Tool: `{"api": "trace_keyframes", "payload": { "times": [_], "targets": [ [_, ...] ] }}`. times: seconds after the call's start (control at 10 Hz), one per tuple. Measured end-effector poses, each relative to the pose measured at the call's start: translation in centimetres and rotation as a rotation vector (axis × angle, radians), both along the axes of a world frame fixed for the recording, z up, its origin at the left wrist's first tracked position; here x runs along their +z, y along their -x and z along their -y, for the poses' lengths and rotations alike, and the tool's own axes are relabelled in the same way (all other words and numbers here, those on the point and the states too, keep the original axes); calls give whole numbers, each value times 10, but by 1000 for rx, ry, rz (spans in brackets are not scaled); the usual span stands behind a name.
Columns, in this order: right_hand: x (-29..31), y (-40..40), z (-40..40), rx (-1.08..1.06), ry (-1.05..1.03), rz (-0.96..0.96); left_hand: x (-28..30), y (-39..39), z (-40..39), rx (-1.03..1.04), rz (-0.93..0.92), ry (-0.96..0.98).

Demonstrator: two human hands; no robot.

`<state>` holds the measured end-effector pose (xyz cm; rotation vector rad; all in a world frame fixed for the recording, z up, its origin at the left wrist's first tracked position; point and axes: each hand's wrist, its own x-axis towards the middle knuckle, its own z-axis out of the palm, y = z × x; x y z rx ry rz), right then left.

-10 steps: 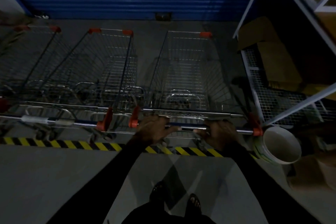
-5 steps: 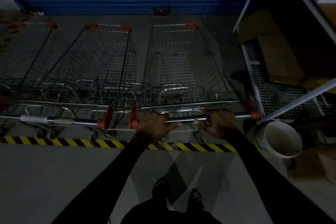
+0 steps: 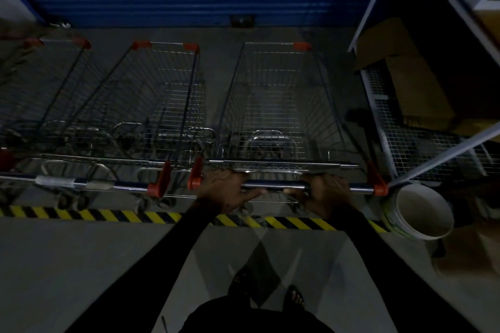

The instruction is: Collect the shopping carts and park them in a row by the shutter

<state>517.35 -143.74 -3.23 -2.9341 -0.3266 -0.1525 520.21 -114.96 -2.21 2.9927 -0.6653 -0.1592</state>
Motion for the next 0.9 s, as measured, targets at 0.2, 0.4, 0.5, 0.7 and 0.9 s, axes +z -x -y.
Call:
{"api": "trace_keyframes", "payload": {
  "times": [0.2, 0.4, 0.5, 0.7, 0.9],
  "targets": [
    [5, -7, 7, 7, 1, -83, -2, 1, 6, 10, 36, -9],
    [21, -9, 4, 56, -44, -194, 4, 0, 5, 0, -11, 79],
    [30, -8, 4, 60, -82, -250, 7, 2, 4, -3, -32, 110],
    [35, -14, 12, -13, -96, -213, 13, 5, 3, 36, 26, 132],
    [39, -27, 2, -48, -66, -174, 29, 11, 3, 106, 181, 102]
  ]
}}
